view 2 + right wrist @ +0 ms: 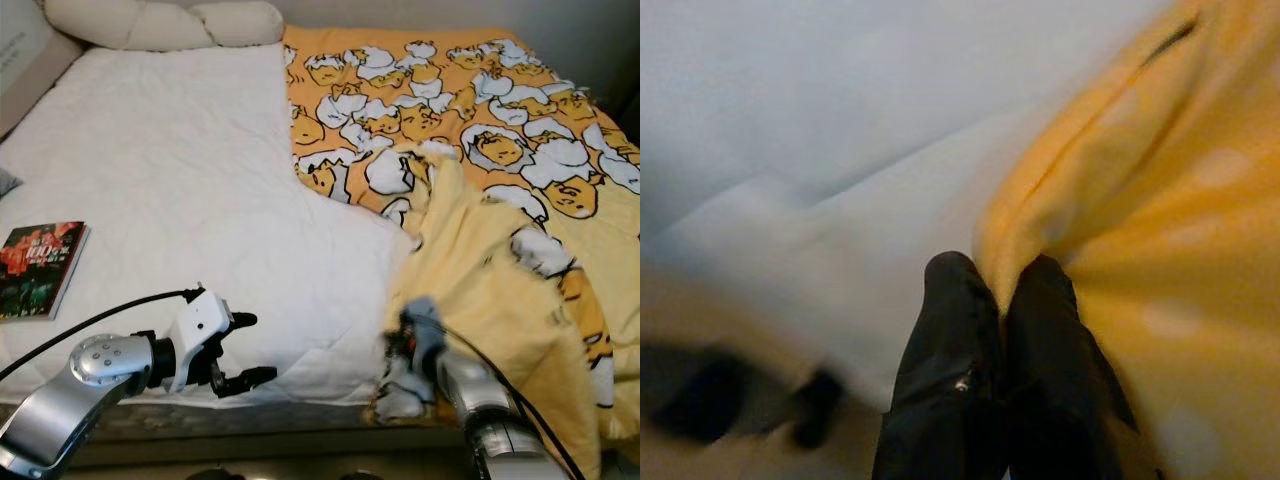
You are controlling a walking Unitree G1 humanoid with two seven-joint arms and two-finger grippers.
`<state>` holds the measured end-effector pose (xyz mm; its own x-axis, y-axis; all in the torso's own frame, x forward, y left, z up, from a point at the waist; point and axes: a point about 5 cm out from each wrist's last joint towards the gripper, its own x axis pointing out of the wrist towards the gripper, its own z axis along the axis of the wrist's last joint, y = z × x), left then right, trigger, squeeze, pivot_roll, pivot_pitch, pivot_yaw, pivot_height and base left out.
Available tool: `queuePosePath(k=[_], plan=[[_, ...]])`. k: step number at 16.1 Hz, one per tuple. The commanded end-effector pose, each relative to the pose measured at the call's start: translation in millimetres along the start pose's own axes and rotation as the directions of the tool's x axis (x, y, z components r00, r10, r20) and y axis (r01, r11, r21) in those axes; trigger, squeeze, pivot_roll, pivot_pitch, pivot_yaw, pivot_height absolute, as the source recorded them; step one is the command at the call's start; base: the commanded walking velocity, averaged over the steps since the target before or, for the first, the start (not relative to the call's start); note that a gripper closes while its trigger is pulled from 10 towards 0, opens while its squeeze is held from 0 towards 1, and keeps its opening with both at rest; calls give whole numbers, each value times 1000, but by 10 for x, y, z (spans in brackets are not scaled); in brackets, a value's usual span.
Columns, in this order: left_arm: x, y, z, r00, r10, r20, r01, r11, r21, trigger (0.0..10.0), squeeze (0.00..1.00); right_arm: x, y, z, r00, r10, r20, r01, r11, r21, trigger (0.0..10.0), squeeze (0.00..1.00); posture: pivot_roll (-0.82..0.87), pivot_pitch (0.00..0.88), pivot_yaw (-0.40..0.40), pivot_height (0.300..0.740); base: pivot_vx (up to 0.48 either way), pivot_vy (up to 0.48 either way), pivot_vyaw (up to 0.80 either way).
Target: Clean up the room
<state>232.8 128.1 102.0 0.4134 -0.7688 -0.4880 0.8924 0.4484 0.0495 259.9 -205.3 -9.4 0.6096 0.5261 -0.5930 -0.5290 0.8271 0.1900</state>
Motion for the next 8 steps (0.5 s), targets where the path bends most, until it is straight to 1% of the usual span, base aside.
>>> queuePosePath(k=[1, 2, 3, 4, 5, 6, 8], plan=[[-9, 6, -13, 1000, -1, -7, 1, 1000, 6, 10000, 0, -29, 134, 23, 984, 175, 18, -175, 984, -39, 0, 0, 8, 14, 27, 740, 0, 0, 0], [-8, 6, -13, 1000, -2, -7, 2, 1000, 6, 10000, 0, -84, 213, -7, 965, 261, 17, -260, 964, -49, 0, 0, 8, 14, 27, 740, 0, 0, 0], [-3, 3, -18, 1000, -9, -8, 9, 1000, 8, 10000, 0, -355, 533, -178, 859, 509, -60, -512, 855, -83, 0, 0, -8, 6, 36, 740, 0, 0, 0], [0, 4, -20, 1000, -12, -8, 12, 1000, 8, 10000, 0, -453, 667, -254, 806, 583, -99, -590, 803, -80, 0, 0, -9, 7, 36, 740, 0, 0, 0], [11, 11, -17, 1000, -16, -7, 16, 1000, 10, 10000, 0, -601, 826, -402, 721, 668, -182, -689, 719, -89, 0, 0, -12, 11, 39, 740, 0, 0, 0], [14, 13, -16, 1000, -17, -7, 17, 1000, 10, 10000, 0, -627, 840, -425, 706, 680, -197, -704, 704, -94, 0, 0, -12, 11, 39, 740, 0, 0, 0], [38, 23, 3, 1000, -21, -2, 21, 1000, 15, 10000, 0, -663, 885, -609, 710, 656, -257, -697, 708, -117, 0, 0, -13, 5, 46, 740, 0, 0, 0]])
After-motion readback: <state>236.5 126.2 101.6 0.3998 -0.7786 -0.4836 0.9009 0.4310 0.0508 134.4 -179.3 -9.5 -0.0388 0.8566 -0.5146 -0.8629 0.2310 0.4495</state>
